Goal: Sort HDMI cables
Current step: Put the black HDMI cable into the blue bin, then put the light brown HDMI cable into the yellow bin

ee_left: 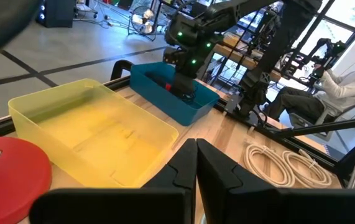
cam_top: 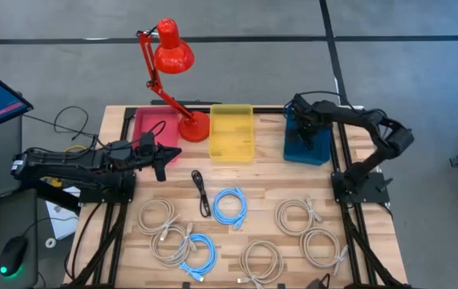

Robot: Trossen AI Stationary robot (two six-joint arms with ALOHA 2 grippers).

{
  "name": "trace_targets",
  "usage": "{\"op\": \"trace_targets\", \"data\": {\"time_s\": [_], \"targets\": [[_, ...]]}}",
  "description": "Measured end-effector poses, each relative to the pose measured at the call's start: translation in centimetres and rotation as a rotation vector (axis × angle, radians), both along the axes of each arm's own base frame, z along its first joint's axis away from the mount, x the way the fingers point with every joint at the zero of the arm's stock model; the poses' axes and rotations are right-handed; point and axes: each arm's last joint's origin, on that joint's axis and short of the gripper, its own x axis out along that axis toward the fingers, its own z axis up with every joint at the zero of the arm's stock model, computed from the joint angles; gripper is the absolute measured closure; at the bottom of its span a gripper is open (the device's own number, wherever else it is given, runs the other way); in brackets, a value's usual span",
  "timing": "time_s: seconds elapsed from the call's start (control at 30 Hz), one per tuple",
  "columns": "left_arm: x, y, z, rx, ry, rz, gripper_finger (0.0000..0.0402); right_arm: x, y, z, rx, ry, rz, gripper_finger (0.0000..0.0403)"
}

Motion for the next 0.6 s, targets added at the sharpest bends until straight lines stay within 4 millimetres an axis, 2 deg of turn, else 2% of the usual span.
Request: {"op": "trace_targets", "data": {"time_s": [0.2, 0.6], "targets": [[0.0, 0.0, 0.0, 0.0, 0.0, 0.0, 0.0392, 0.23, -0.25, -0.44, -0.001, -0.004, 0.0, 0.0387], [0.0, 0.0, 0.0, 0.0, 0.0, 0.0, 0.0392, 0.17, -0.07, -0.33, 0.006, 0.013, 0.038, 0.0249]]}}
